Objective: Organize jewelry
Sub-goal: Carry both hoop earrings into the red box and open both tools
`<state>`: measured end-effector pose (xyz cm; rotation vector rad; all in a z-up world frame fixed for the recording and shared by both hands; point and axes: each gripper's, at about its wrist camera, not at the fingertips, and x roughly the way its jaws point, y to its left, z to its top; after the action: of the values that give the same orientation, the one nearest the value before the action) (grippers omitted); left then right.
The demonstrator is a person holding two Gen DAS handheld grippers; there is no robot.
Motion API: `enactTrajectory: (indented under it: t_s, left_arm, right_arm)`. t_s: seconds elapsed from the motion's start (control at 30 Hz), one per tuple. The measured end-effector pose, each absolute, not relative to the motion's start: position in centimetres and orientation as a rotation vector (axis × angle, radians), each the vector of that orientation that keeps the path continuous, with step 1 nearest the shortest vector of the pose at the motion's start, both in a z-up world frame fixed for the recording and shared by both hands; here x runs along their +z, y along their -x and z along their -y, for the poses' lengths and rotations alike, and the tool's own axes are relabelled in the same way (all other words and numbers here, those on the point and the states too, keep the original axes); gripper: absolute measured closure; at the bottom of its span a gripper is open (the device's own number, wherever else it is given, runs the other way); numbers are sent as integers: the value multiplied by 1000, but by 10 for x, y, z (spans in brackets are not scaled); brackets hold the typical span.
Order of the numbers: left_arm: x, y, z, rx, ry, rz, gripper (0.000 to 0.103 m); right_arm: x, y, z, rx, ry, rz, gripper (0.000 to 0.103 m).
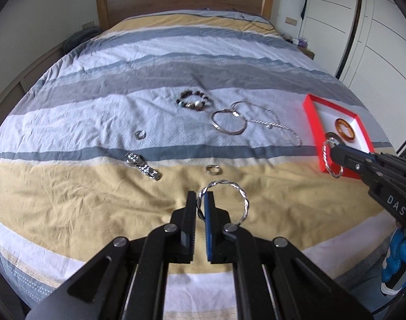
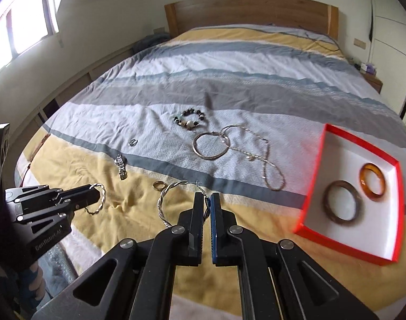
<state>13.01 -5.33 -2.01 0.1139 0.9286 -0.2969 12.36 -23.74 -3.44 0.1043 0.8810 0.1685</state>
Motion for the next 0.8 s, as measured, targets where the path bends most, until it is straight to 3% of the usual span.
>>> enactTrajectory:
  t_s: [0.5, 0.8]
  left_arm:
    - [21, -138, 223, -572, -204, -885, 98]
    - [-30, -216, 341, -611, -281, -936, 98]
  right_arm:
    - [1, -73, 397, -105, -153, -822, 98]
    - [-43, -144, 487, -168, -154, -889, 98]
